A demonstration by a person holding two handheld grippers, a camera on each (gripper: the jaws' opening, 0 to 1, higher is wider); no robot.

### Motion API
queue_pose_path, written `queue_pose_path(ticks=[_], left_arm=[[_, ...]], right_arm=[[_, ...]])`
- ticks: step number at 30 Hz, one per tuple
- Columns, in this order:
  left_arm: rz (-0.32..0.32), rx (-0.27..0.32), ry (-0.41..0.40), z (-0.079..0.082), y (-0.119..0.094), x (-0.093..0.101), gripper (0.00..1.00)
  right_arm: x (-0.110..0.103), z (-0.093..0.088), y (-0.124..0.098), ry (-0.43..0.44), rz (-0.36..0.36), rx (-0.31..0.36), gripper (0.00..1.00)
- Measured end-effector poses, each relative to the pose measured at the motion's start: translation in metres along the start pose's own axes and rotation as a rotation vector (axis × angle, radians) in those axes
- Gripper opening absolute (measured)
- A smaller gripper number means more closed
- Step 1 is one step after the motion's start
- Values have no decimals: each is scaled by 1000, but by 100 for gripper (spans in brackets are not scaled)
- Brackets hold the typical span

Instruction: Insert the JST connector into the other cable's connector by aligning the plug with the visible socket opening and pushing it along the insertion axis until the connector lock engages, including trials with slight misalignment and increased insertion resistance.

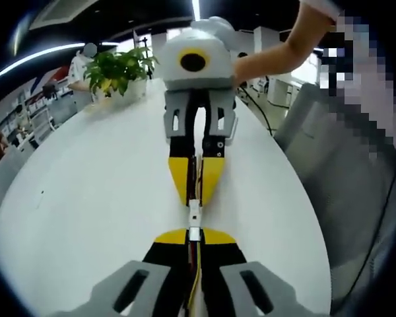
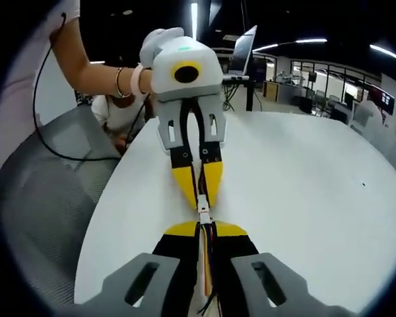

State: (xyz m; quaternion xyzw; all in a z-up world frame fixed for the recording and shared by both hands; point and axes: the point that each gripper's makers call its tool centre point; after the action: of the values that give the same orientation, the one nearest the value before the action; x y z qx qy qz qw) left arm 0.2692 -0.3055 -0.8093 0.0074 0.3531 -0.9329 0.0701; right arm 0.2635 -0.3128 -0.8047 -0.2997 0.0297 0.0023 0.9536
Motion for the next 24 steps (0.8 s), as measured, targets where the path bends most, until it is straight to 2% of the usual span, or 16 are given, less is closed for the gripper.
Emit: queue_pose_path(ticks=[3,9,14,24], left_arm=[[5,-3,3,0,1,-1,0],[-5,-2,-4,2,2,-1,0],[-15,-25,1,-2,5,2,0],[-8,-4,-14,3,5,-2,0]], right_arm=[[1,0,0,23,-2,0,3],[1,-1,-1,15,-5,-7,3],[2,2,-1,19,-9,3,3],[3,-4,-1,19,-17,-19,3]])
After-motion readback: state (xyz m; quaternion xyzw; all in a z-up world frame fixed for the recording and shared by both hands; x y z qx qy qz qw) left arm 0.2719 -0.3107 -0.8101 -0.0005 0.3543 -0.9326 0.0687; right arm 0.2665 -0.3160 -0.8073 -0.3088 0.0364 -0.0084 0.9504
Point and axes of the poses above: the point that each gripper's makers call its tool centre point, and the gripper's own axes: y roughly forward along the fingers, x roughly to its right, z roughly out of its top, and after that the axes turned 1 degree about -x, right-handed
